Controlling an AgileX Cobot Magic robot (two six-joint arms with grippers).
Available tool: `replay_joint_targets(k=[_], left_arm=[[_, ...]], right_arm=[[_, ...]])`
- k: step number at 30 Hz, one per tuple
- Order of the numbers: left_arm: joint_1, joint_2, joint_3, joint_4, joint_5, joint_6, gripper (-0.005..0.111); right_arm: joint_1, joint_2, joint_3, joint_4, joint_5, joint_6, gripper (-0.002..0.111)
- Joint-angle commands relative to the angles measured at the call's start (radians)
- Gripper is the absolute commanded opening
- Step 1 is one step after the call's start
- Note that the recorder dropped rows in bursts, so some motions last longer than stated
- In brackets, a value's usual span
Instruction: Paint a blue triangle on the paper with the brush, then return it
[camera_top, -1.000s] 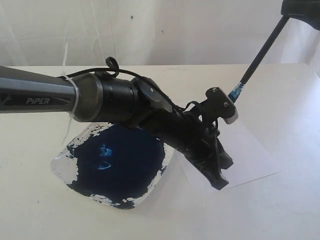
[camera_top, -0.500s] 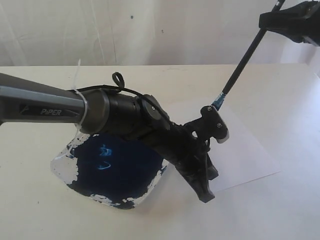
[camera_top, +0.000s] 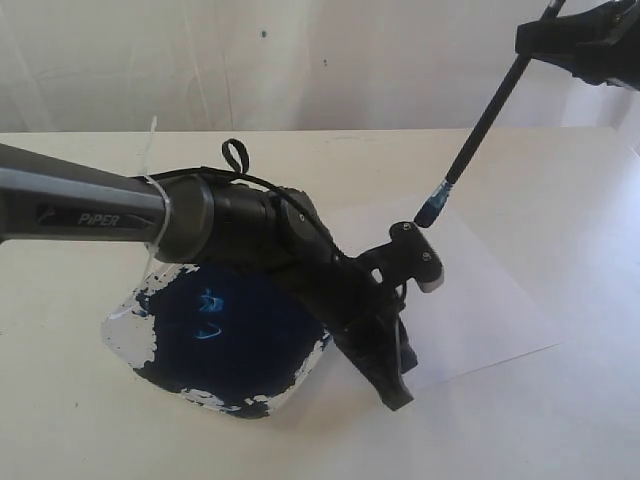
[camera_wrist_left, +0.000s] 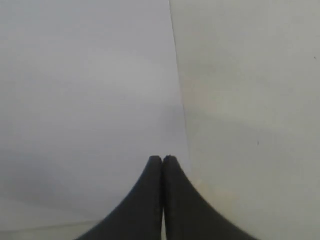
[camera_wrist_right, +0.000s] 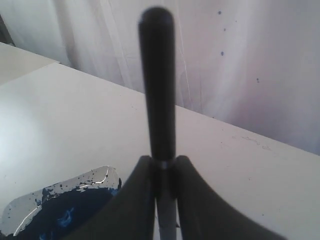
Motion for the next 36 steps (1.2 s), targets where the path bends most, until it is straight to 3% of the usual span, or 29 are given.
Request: replay_joint_targets(k=[1, 12, 36], left_arm=[[0.043, -0.018, 0.006, -0.003, 0.09, -0.044, 0.0], [0.044, 0.012, 0.006, -0.222, 0.082, 0.124, 0.0], [0.044, 0.051, 0.006, -0.199, 0.074, 0.131, 0.0]], right_arm=[[0.002, 0.002, -0.001, 0.017, -0.012, -0.007, 0.0], [0.002, 0.041, -0.001, 0.036, -0.038, -0.014, 0.0], [0.002, 0.117, -0.001, 0.139, -0.04, -0.137, 0.0]])
